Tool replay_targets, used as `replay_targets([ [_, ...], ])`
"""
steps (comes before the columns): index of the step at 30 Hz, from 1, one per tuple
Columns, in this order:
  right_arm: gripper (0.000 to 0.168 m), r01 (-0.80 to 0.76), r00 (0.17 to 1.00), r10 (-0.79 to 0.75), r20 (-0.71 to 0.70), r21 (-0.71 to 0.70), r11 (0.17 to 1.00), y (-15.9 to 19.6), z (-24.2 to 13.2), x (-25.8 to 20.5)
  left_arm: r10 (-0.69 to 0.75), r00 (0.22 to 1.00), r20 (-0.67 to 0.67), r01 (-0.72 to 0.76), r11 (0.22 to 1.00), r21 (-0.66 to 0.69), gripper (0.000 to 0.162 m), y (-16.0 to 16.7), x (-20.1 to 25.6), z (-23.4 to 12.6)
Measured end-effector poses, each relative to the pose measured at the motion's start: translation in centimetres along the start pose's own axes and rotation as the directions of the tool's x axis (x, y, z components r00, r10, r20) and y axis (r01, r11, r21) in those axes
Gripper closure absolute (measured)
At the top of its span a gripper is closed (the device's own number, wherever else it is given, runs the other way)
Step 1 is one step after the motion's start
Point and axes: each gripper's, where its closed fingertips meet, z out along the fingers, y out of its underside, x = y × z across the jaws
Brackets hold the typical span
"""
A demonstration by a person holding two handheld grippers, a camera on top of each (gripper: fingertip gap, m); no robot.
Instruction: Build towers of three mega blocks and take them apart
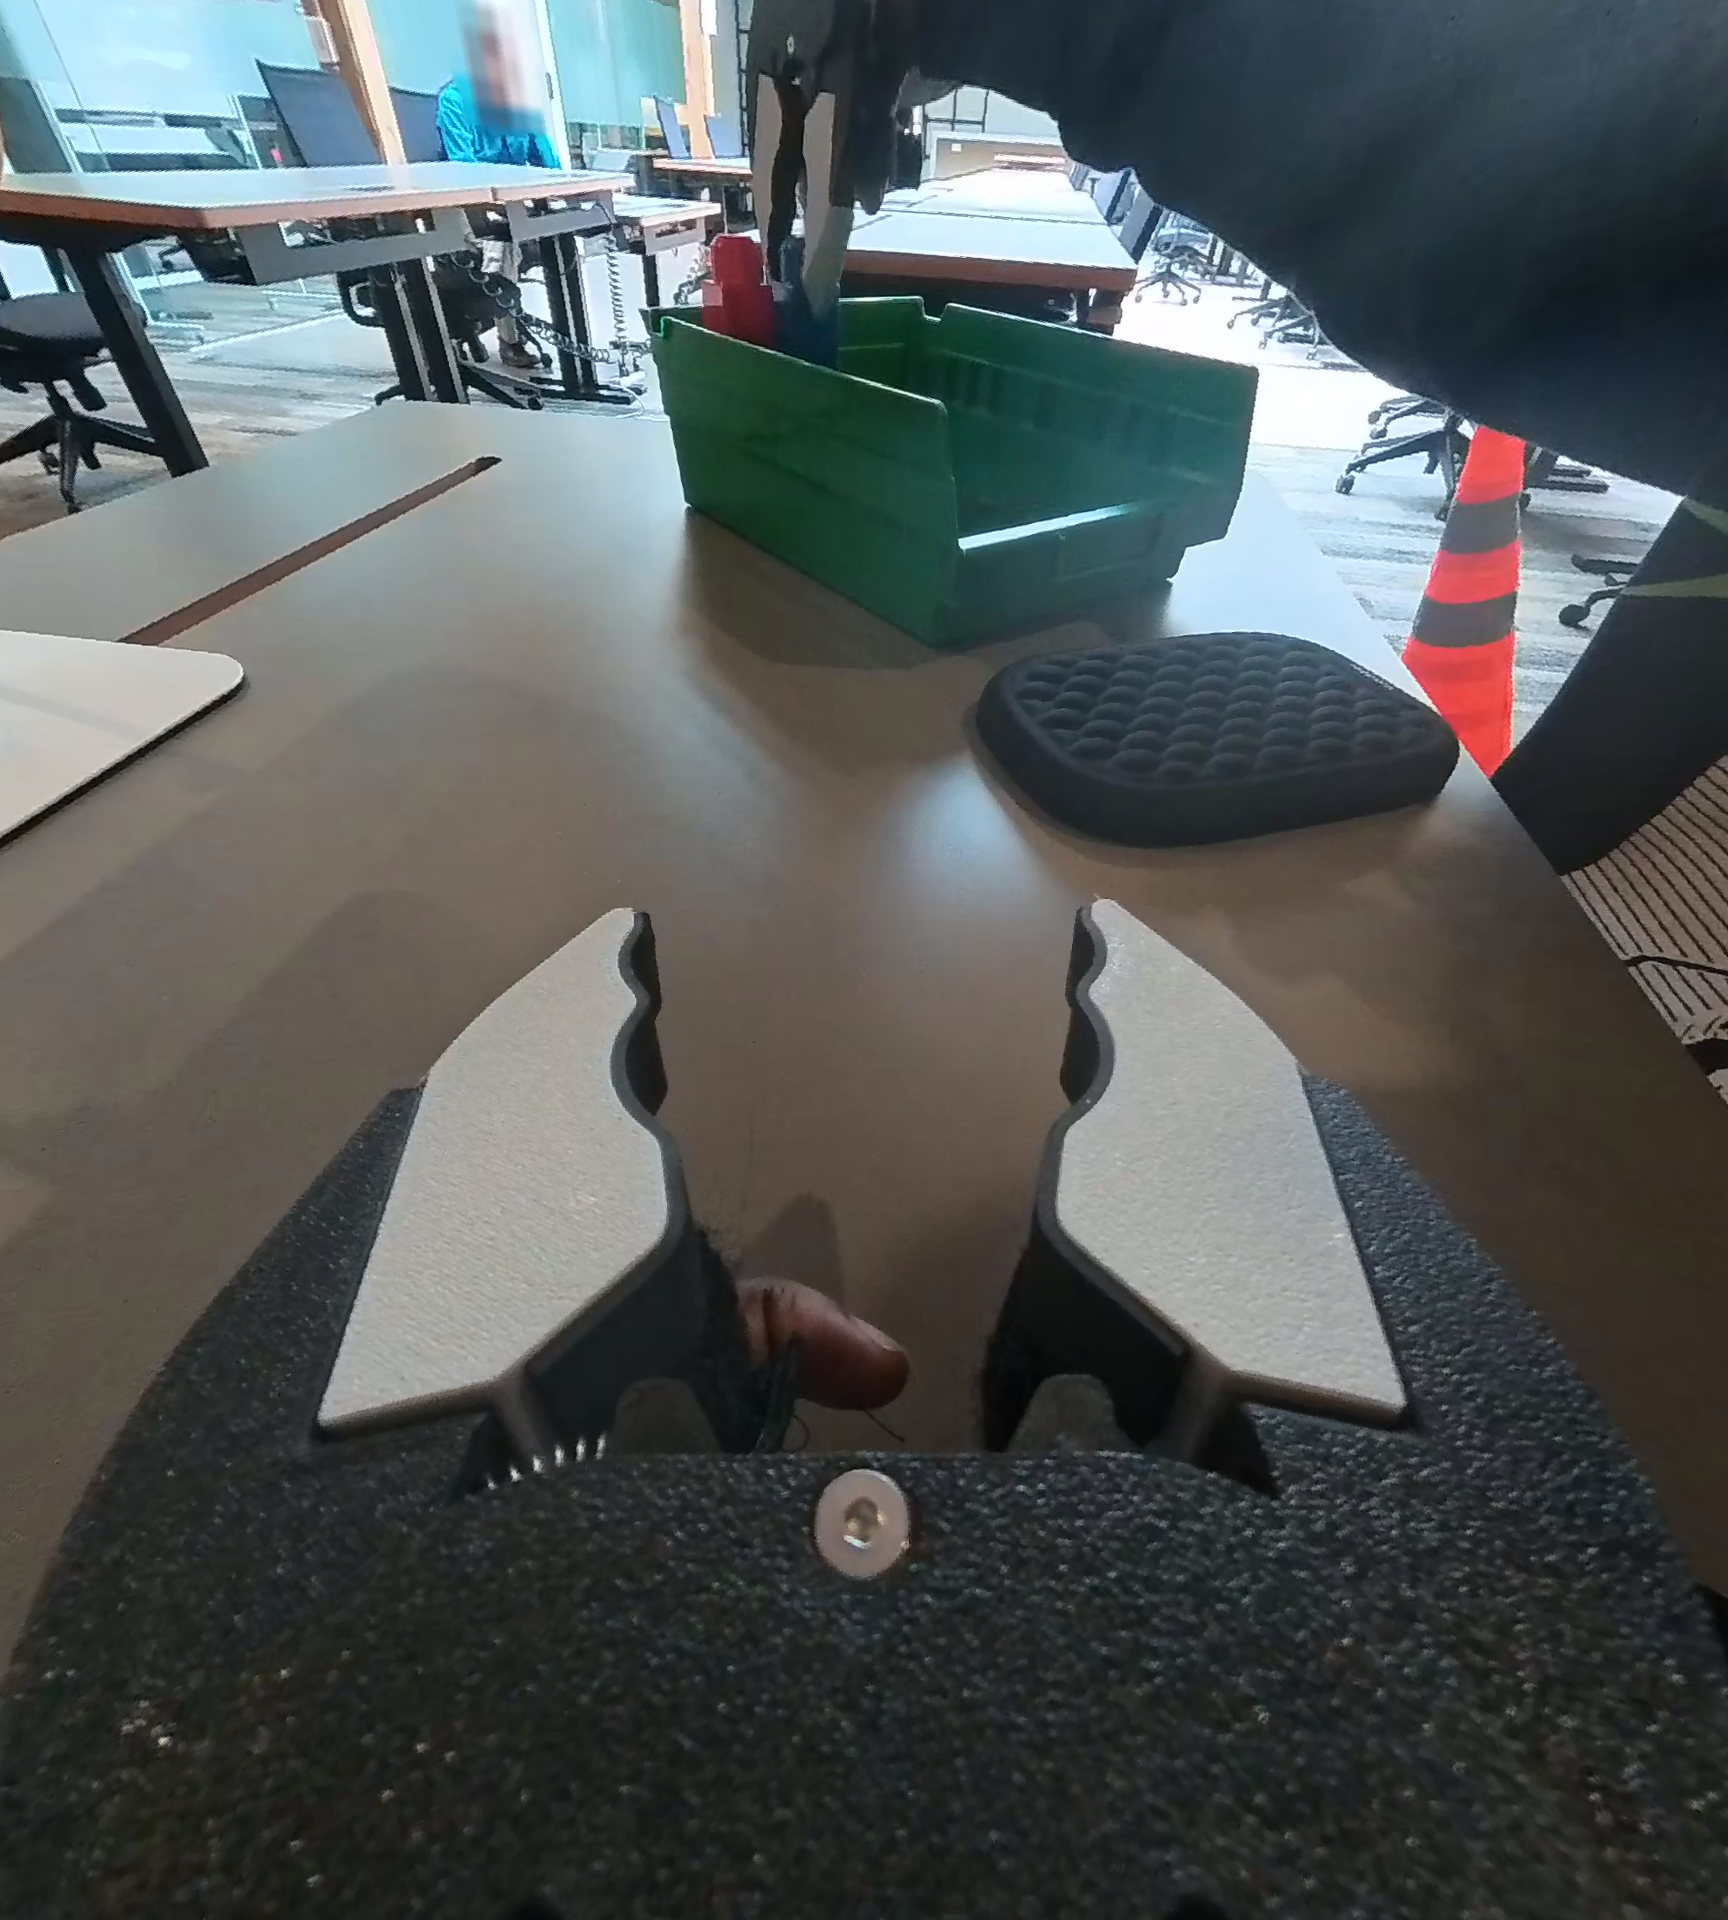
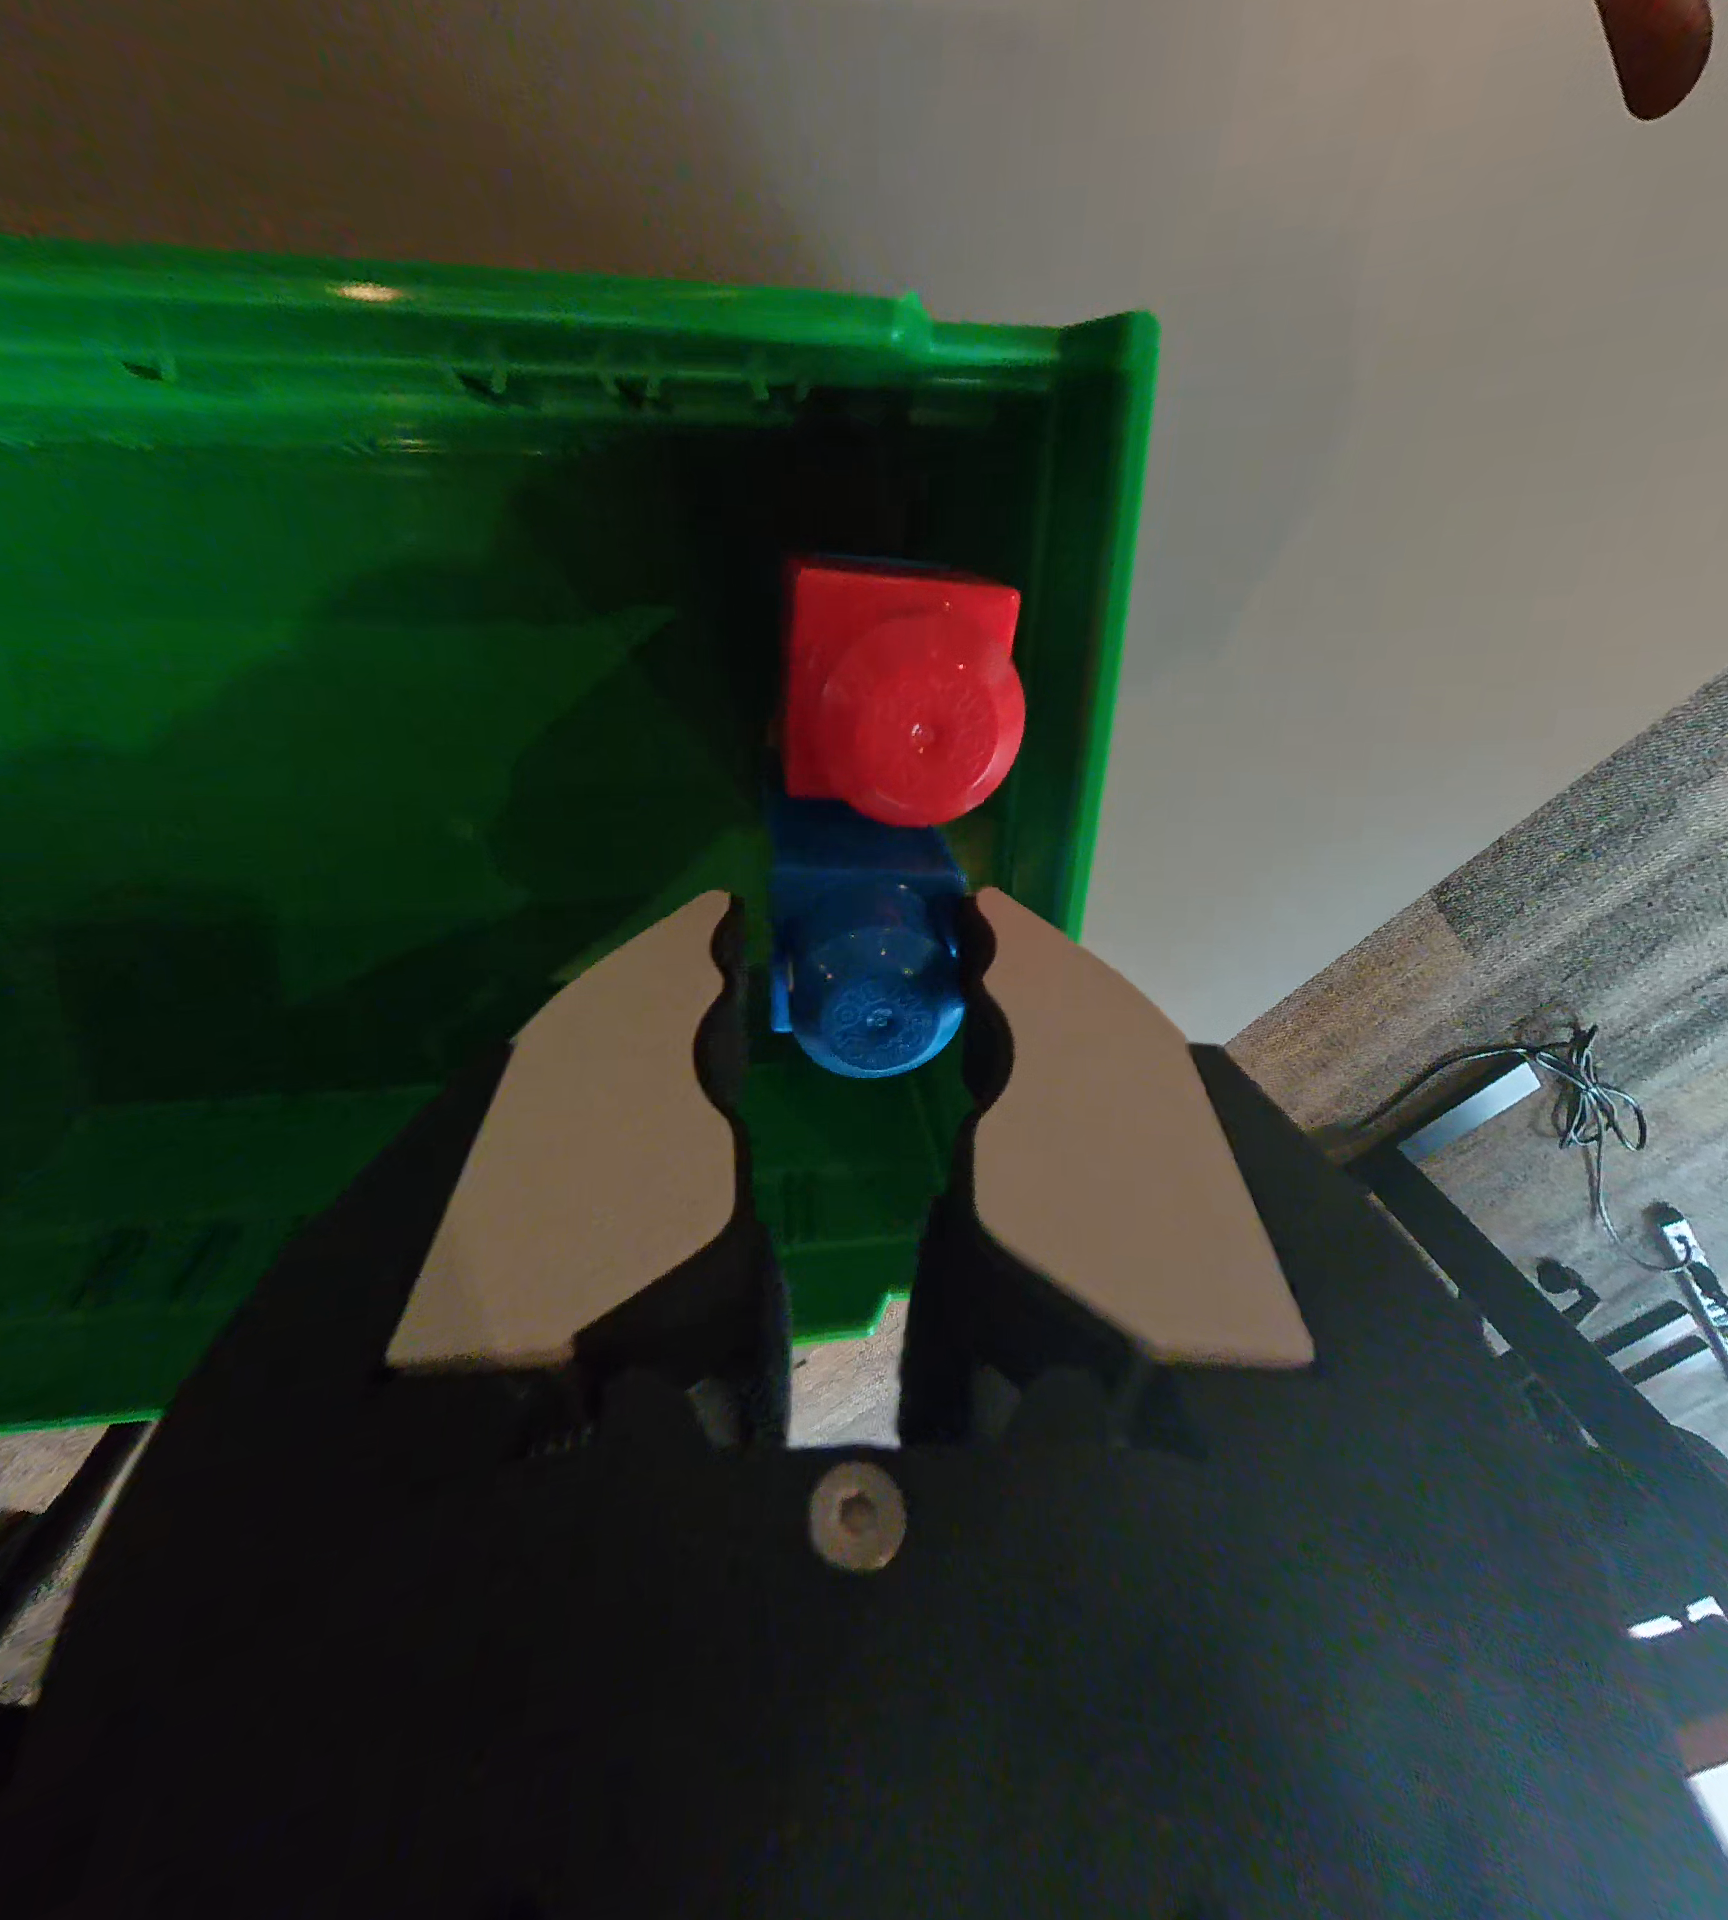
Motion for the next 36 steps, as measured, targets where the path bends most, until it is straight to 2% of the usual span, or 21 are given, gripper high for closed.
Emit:
replay_targets([
  [9,0.11,-0.035,0.999,0.036,-0.019,0.051,0.998,-0.1,-1.1,0.3,0.003,1.0,0.0,-0.003,1.0,0.001,0.087,0.0,0.0,0.0],
  [13,0.099,-0.061,0.998,0.064,-0.019,0.139,0.988,-0.9,-2.9,-0.1,0.005,1.0,0.0,-0.005,1.0,-0.001,0.087,0.0,0.0,0.0],
  [16,0.089,-0.114,0.993,0.121,-0.007,0.284,0.952,-2.4,-5.2,-0.9,0.008,1.0,0.001,-0.008,1.0,-0.002,0.087,0.0,0.1,0.0],
  [20,0.075,-0.153,0.983,0.182,0.002,0.544,0.825,-5.1,-9.4,-2.6,0.001,1.0,-0.002,-0.001,1.0,-0.007,0.086,0.1,0.0,0.1],
  [25,0.049,-0.031,0.987,0.141,-0.07,0.789,0.613,-8.4,-14.3,-7.3,0.002,1.0,0.005,-0.002,1.0,0.002,0.086,0.0,-0.1,0.0],
  [29,0.033,0.075,0.988,0.085,-0.132,0.872,0.483,-11.1,-16.4,-13.4,-0.008,1.0,0.015,0.008,1.0,0.023,0.086,-0.3,-0.3,-0.2],
  [36,0.036,0.127,0.988,-0.116,-0.101,0.959,0.252,-16.3,-16.4,-26.3,0.003,1.0,0.01,-0.004,1.0,0.029,0.084,-0.3,-0.2,-0.3],
])
